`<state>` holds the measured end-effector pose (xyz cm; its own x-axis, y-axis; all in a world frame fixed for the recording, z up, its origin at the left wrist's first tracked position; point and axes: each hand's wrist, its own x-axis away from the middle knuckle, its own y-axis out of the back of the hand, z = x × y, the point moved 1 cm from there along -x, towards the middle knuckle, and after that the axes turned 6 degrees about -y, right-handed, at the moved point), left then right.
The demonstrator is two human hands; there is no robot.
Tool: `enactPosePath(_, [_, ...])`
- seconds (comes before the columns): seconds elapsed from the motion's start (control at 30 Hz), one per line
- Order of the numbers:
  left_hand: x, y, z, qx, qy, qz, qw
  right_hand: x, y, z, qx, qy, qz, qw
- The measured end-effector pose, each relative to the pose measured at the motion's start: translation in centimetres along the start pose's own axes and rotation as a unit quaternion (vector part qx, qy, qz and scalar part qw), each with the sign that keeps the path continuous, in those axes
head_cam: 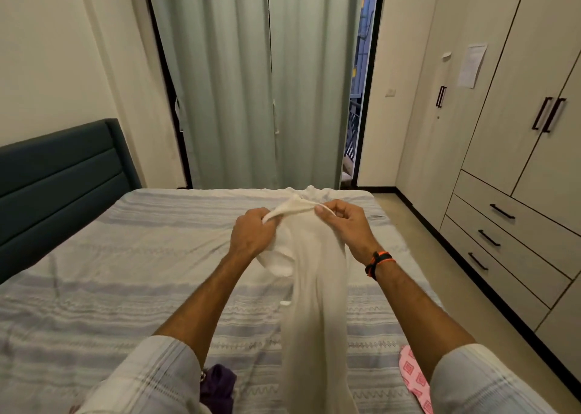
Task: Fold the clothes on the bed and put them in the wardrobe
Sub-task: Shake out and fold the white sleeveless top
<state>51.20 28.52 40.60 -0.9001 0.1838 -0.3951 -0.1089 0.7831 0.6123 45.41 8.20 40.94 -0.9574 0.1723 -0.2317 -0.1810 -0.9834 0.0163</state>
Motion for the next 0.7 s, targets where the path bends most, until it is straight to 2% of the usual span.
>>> enactPosePath(0.1, [0.0,-0.5,-1.7,0.118,0.027,-0.058,0.991,0.5,0.1,-1.3,0.115,-0.071,0.082,0.987])
enactPosePath(0.23, [-0.2,-1.7,-3.8,0.217,0.033,-0.103,0.970,1.6,-0.4,-4.2,0.242,-0.143,0.175,0.944])
enactPosePath(0.3, [-0.7,-1.9,-3.6,0.243,0.055,-0.144,0.958,1.8,-0.2,-5.3,0.247,-0.156,0.171,0.941])
enactPosePath(0.4, [-1.2,-1.7,-2.2,0.220,0.117,-0.187,0.950,1.2,0.7,-6.1,0.241,-0.128,0.098,0.957])
enactPosePath(0.47, [-1.0,-1.8,-0.9,0.181,0.173,-0.167,0.954,0.5,1.2,-6.1,0.223,-0.097,0.060,0.968])
enactPosePath(0.53, [-0.4,-2.2,0.4,0.137,0.199,-0.112,0.964,0.1,1.0,-5.5,0.183,-0.074,0.041,0.979])
enactPosePath(0.6, [0.3,-3.0,0.9,0.100,0.161,-0.058,0.980,-0.2,0.6,-4.7,0.125,-0.061,0.039,0.989])
enactPosePath(0.7, [0.9,-4.3,0.1,0.086,0.035,0.065,0.993,-0.7,-0.6,-3.4,0.083,-0.044,0.044,0.995])
